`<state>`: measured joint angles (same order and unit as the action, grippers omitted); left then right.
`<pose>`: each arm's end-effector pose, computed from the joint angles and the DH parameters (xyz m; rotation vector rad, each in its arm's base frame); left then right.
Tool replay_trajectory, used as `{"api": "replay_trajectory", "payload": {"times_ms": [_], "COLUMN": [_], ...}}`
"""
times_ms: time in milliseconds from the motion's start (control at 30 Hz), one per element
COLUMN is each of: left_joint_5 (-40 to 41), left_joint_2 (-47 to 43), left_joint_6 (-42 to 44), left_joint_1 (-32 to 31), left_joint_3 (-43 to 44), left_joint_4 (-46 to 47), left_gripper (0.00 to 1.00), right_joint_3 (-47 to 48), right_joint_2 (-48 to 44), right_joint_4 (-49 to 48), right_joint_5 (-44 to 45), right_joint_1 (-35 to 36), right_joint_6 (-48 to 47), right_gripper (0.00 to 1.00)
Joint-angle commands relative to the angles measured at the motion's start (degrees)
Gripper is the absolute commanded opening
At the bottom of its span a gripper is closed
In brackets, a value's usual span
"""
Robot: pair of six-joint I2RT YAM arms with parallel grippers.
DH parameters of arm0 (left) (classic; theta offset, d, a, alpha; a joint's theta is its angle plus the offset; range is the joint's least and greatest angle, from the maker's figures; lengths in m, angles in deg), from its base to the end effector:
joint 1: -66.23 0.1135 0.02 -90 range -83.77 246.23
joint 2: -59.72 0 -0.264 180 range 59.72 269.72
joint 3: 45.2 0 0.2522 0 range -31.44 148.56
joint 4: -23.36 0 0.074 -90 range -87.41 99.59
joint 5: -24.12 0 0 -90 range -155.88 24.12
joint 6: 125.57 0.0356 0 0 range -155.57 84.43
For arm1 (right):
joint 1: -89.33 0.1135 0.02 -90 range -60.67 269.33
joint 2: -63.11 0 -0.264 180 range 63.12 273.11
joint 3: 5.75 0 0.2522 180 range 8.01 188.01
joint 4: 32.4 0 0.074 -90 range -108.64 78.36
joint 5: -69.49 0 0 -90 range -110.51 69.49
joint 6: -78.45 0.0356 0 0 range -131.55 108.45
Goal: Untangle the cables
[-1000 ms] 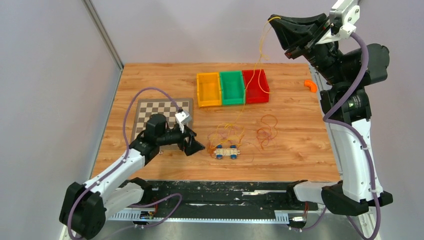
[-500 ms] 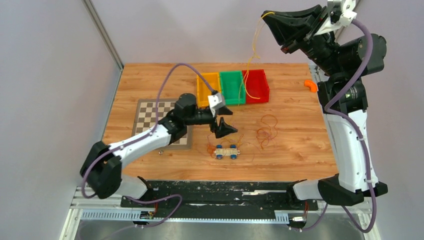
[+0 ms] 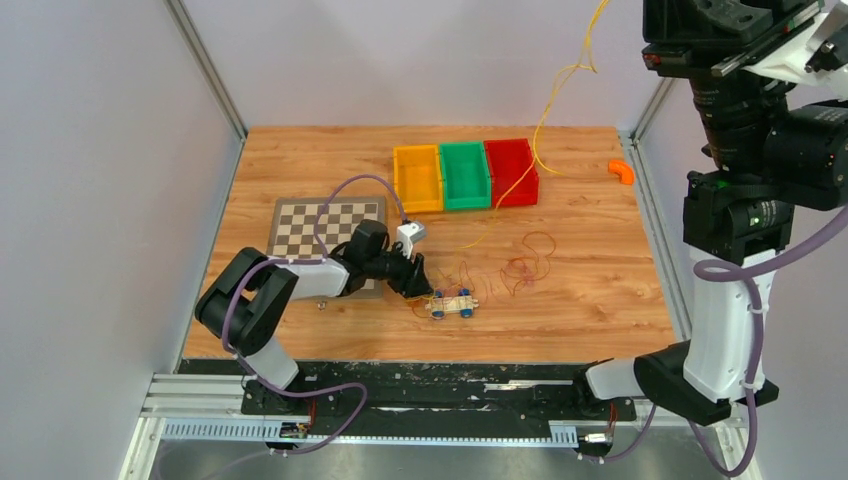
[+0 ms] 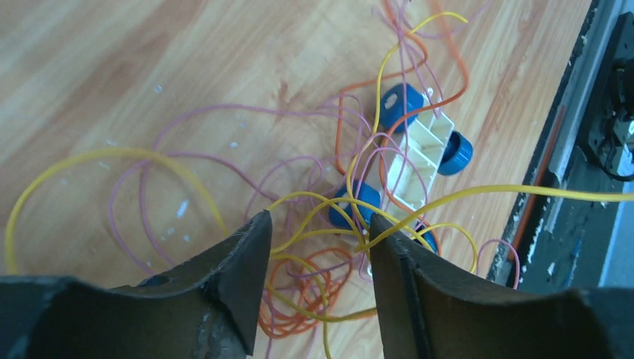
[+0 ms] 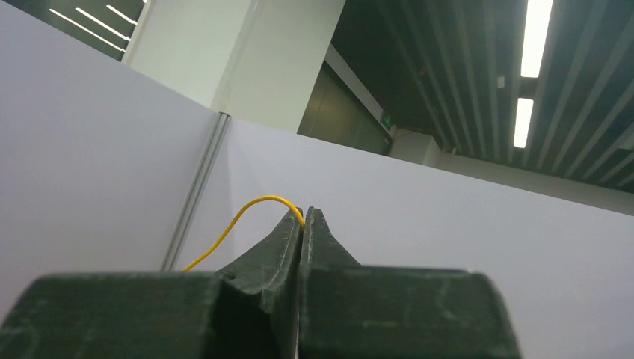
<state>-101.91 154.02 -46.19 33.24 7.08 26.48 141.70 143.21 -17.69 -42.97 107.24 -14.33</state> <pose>0.2462 -0.1848 0.1434 0.7982 2.1905 -1.1047 0.1258 0.0549 0.6913 -0.4901 0.5684 0.3794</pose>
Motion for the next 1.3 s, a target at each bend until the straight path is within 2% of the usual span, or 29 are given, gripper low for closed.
{"api": "replay_trajectory", "payload": {"times_ms": [0, 100, 300, 400, 533, 633, 700, 733, 800, 867, 967, 1100, 1267], "left_joint_5": [-0.66, -0.09, -1.12, -1.49, -1.49, -2.07, -2.2, -2.16, -2.07, -2.37, -1.8, -0.55, -0.03], "left_joint_2": [-5.05, -7.48, -12.45, -17.11, -20.23, -21.41, -22.41, -23.0, -23.77, -23.58, -18.94, -9.99, -2.48], "left_joint_6": [-1.39, -0.88, 3.03, 6.29, 8.64, 9.7, 11.3, 13.55, 17.13, 19.82, 18.15, 14.08, 12.72], "left_joint_1": [0.25, 1.32, 2.04, 2.05, 2.06, 1.99, 2.03, 1.98, 2.0, 1.98, 1.37, 0.28, -0.38], "left_joint_3": [-1.66, -2.53, -2.73, -3.39, -3.74, -3.77, -3.39, -2.67, -1.57, -0.36, 3.58, 10.72, 14.38], "left_joint_4": [-1.09, -2.59, -6.56, -8.15, -9.9, -10.59, -11.35, -12.6, -14.06, -14.41, -13.36, -14.76, -15.61], "left_gripper": [0.59, 0.48, 0.39, 0.36, 0.27, 0.28, 0.38, 0.52, 0.66, 0.73, 0.75, 0.73, 0.72], "right_joint_3": [-4.4, -9.5, -21.69, -33.56, -50.87, -60.58, -63.69, -64.06, -63.42, -61.53, -58.07, -51.92, -42.58], "right_joint_2": [-1.91, -4.03, -9.84, -16.25, -25.75, -31.88, -34.18, -34.71, -34.79, -34.03, -32.1, -28.75, -23.93], "right_joint_4": [-3.24, -4.06, -2.03, 1.73, 8.03, 13.27, 16.14, 17.23, 18.55, 18.57, 18.47, 16.28, 11.42], "right_joint_5": [2.64, 2.55, -0.42, -2.37, -4.26, -8.47, -11.22, -11.75, -12.04, -11.76, -11.05, -6.91, -5.92], "right_joint_1": [-0.11, -0.09, -0.14, -0.14, -0.07, -0.07, -0.13, -0.1, -0.09, -0.07, -0.09, -0.07, -0.09], "right_joint_6": [-3.29, -4.36, -7.13, -9.26, -13.34, -16.48, -17.23, -16.68, -16.54, -16.45, -16.46, -16.71, -15.79], "right_gripper": [0.0, 0.0, 0.0, 0.0, 0.0, 0.0, 0.0, 0.0, 0.0, 0.0, 0.0, 0.0, 0.0]}}
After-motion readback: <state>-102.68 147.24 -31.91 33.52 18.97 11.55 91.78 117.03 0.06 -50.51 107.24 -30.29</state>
